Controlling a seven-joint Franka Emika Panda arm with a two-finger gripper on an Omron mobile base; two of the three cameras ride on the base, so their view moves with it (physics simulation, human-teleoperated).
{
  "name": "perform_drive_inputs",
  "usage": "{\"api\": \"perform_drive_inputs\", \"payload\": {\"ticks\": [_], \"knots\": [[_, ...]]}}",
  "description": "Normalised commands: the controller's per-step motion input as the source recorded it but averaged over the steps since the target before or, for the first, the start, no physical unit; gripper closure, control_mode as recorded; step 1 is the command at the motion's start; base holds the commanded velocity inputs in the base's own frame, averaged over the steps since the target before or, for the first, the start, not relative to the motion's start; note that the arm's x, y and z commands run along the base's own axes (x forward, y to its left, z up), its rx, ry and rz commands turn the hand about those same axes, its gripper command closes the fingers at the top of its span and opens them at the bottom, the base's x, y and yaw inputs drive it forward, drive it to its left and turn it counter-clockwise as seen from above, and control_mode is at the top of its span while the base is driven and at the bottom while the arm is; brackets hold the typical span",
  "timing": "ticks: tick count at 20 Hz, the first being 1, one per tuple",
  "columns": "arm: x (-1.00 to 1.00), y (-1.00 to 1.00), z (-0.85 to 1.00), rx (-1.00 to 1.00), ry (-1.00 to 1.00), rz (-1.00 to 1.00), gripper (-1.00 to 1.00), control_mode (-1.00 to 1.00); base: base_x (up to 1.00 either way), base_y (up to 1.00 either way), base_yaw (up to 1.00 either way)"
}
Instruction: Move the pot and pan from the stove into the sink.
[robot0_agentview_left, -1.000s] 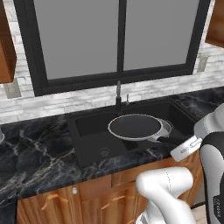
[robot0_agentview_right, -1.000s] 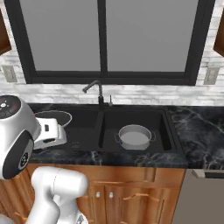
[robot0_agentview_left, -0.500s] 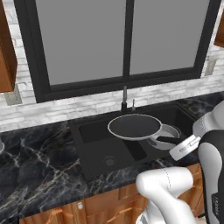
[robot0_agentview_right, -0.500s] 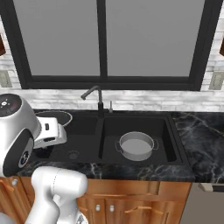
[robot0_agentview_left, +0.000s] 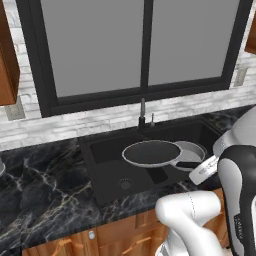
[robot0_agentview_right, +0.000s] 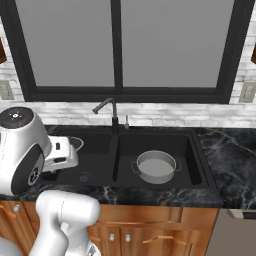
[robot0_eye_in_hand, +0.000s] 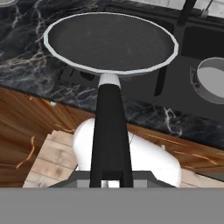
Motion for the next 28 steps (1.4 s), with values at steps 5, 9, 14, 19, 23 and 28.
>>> {"api": "perform_drive_inputs", "payload": {"ticks": [5,9,14,19,23,28], "knots": [[0.15,0.00,-0.14,-0.01,0.04,0.00,1.00,-1.00,0.00,0.00,0.00],[0.30,0.00,-0.08,0.00,0.01,-0.05,1.00,-1.00,0.00,0.00,0.00],[0.36,0.09,-0.11,-0.02,0.00,-0.11,1.00,-1.00,0.00,0.00,0.00],[0.41,0.29,-0.26,-0.08,0.01,-0.14,1.00,-1.00,0.00,0.00,0.00],[0.31,0.27,-0.32,-0.09,0.04,-0.10,1.00,-1.00,0.00,0.00,0.00],[0.02,0.04,-0.03,-0.01,0.02,0.00,1.00,-1.00,0.00,0.00,0.00]]}}
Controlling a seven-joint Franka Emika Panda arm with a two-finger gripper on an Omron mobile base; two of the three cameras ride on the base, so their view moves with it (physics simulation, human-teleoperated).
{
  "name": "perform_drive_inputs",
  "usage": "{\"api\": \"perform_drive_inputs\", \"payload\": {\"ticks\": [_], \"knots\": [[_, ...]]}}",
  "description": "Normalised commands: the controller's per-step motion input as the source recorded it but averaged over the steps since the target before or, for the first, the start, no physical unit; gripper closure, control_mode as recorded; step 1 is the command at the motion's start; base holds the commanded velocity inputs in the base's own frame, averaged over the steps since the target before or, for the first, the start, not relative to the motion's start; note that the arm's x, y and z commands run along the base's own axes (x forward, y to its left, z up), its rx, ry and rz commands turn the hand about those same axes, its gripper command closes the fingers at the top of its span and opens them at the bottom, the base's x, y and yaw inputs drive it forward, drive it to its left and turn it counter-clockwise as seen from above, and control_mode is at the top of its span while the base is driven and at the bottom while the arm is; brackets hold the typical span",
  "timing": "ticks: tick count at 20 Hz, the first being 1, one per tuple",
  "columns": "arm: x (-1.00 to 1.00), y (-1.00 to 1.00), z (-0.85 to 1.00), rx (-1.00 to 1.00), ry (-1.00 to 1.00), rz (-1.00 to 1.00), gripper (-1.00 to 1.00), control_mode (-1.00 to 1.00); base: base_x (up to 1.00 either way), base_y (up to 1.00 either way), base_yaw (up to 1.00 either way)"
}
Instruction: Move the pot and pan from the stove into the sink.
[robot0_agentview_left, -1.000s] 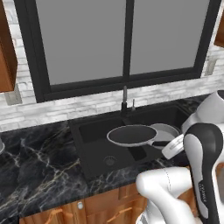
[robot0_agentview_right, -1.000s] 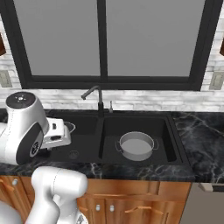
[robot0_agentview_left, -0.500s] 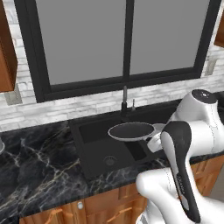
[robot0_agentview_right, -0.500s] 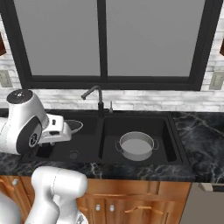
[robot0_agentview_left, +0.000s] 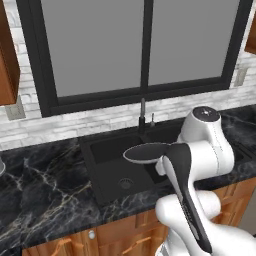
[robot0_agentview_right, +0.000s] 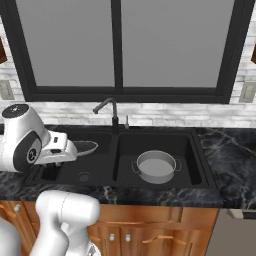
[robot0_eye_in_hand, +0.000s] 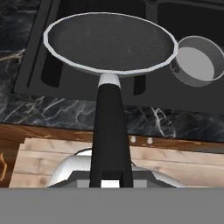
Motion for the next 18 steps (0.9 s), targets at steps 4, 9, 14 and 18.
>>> {"api": "perform_drive_inputs", "payload": {"ticks": [4,9,14,18], "knots": [[0.00,0.33,-0.20,-0.11,0.10,0.01,1.00,-1.00,0.00,0.00,0.00],[0.00,0.18,-0.07,-0.06,0.02,0.00,1.00,-1.00,0.00,0.00,0.00],[0.12,0.01,-0.21,-0.02,0.05,0.00,1.00,-1.00,0.00,0.00,0.00],[0.26,0.01,-0.40,-0.03,0.07,0.00,1.00,-1.00,0.00,0.00,0.00]]}}
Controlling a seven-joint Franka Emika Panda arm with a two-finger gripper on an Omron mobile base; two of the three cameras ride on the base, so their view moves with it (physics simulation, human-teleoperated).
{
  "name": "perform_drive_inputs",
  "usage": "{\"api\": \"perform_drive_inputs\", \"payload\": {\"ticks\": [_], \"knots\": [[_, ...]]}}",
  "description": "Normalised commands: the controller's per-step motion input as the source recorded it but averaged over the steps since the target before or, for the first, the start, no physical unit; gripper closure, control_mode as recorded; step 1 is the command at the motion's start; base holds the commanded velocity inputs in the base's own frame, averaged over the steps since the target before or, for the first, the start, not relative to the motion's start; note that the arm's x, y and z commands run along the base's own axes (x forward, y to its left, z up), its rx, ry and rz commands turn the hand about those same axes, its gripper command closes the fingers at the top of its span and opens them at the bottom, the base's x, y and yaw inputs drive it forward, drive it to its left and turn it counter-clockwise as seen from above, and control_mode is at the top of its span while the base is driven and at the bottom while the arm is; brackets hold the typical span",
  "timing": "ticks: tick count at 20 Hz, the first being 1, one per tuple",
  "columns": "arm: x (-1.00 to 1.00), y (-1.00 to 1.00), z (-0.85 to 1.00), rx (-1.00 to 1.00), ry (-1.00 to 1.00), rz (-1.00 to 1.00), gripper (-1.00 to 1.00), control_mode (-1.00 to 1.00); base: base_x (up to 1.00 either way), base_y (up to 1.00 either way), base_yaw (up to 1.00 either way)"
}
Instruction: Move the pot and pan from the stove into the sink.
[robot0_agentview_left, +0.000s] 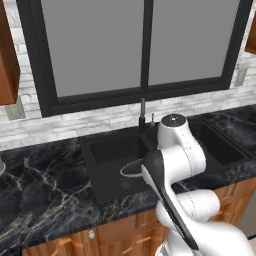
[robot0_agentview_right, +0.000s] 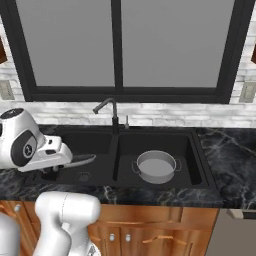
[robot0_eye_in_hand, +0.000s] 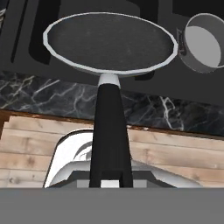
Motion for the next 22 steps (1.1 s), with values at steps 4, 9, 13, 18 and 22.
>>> {"api": "perform_drive_inputs", "payload": {"ticks": [4,9,13,18,22], "knots": [[0.51,0.12,-0.40,-0.01,0.02,-0.01,1.00,-1.00,0.00,0.00,0.00],[0.59,0.22,-0.39,-0.01,0.02,-0.02,1.00,-1.00,0.00,0.00,0.00],[0.53,0.20,-0.42,0.00,0.04,-0.03,1.00,-1.00,0.00,0.00,0.00],[0.48,0.10,-0.37,0.00,0.07,-0.01,1.00,-1.00,0.00,0.00,0.00],[0.44,0.03,-0.29,0.00,0.05,0.00,1.00,-1.00,0.00,0.00,0.00]]}}
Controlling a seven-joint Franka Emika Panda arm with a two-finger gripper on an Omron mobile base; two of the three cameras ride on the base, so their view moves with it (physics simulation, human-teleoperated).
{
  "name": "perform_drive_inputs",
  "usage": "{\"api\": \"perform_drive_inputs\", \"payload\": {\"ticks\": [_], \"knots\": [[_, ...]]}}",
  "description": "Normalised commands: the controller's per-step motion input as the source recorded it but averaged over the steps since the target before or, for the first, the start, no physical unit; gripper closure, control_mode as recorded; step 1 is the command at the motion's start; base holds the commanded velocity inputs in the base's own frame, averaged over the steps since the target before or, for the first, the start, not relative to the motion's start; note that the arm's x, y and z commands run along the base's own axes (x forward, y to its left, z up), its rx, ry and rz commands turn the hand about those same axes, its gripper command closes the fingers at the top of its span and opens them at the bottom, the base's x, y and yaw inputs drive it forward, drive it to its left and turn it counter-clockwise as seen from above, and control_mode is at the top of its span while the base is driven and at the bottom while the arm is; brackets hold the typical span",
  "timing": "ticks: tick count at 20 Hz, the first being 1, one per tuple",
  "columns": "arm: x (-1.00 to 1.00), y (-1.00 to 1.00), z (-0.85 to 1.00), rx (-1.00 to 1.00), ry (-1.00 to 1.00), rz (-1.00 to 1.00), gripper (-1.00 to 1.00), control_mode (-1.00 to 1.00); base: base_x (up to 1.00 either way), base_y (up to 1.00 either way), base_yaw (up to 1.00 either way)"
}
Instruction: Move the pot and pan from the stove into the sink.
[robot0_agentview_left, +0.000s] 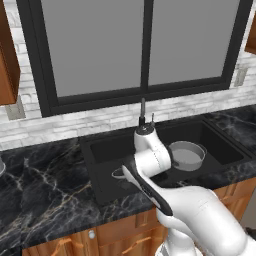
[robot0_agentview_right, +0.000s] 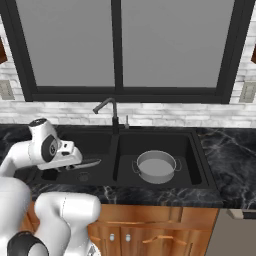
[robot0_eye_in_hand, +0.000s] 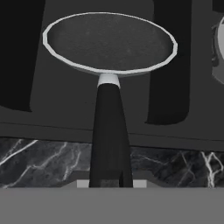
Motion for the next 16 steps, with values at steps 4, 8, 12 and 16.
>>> {"api": "perform_drive_inputs", "payload": {"ticks": [4,8,12,16], "knots": [[0.44,0.05,-0.34,0.00,0.03,0.00,1.00,-1.00,0.00,0.00,0.00],[0.44,0.09,-0.41,0.00,0.01,-0.01,1.00,-1.00,0.00,0.00,0.00],[0.40,0.12,-0.42,0.00,0.00,-0.02,1.00,-1.00,0.00,0.00,0.00],[0.39,0.11,-0.35,0.00,0.00,-0.01,1.00,-1.00,0.00,0.00,0.00]]}}
